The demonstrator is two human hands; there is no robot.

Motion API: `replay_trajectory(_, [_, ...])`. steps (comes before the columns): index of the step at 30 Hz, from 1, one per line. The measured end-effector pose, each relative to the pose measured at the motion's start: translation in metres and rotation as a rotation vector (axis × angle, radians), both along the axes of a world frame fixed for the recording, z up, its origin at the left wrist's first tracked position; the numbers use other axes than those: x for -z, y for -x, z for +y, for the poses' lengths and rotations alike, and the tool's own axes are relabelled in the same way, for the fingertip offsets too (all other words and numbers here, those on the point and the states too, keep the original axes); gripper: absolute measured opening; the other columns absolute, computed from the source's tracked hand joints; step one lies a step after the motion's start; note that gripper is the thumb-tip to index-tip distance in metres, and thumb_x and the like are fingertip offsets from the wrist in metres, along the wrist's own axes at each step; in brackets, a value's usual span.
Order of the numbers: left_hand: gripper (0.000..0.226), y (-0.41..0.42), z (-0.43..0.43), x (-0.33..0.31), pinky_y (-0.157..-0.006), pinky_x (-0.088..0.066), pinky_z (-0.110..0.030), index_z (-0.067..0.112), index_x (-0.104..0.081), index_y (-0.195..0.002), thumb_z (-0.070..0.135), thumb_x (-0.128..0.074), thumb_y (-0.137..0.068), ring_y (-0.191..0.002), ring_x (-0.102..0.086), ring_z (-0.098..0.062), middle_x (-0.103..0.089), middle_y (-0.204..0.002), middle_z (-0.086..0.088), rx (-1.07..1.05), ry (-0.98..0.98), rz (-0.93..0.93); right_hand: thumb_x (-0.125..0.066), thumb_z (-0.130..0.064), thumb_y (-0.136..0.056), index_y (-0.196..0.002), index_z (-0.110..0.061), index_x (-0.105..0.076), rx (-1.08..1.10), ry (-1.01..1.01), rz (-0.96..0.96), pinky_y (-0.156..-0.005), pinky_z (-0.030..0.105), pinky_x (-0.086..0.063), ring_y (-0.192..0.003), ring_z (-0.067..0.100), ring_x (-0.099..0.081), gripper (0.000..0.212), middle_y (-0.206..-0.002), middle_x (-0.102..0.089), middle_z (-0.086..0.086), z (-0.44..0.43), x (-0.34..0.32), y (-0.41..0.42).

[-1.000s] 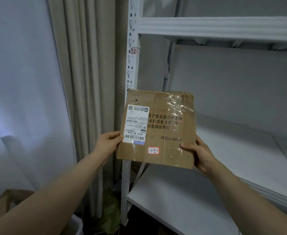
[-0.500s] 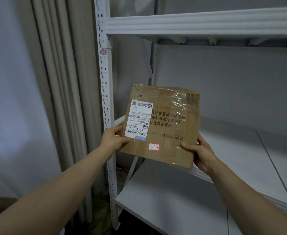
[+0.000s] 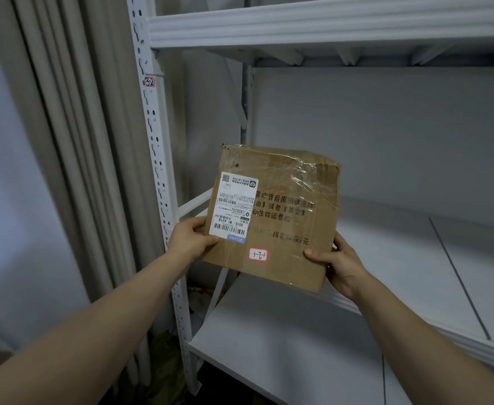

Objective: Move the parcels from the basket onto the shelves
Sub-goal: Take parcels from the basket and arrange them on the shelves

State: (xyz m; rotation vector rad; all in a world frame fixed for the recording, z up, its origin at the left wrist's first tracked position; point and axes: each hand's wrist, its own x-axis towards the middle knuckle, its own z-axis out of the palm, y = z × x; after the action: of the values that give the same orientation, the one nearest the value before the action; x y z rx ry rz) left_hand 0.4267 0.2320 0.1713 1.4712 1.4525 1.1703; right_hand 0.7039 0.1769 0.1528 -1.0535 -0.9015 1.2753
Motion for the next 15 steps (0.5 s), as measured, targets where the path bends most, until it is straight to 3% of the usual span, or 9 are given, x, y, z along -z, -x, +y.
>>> replay_trajectory(12, [0.041,0.024,0.046,0.012,-0.093,-0.051,-0.037,0.008,-0.063,-0.120,0.008,-0.073,-0.080,-0.101,-0.062,-0.017,-0.067,-0.111,-0.003,0.010,-0.013,0.030,-0.071,0.018,-0.063,-0.127,-0.014,-0.051,0.079,0.028,-0.055,-0.072,0.033,-0.054,-0.097,0.023,-0.065,0.074,-0.108,-0.065,0.006,0.028,0.000,0.027])
replay_trajectory(15, [0.049,0.027,0.053,0.015,-0.081,-0.054,-0.022,0.014,-0.057,-0.129,0.008,-0.070,-0.083,-0.101,-0.062,-0.013,-0.066,-0.116,0.002,0.057,-0.041,0.052,-0.075,0.013,-0.056,-0.124,-0.012,-0.053,0.102,0.008,-0.092,-0.073,0.033,-0.054,-0.103,0.024,-0.063,0.076,-0.115,-0.063,0.007,0.038,0.002,0.035])
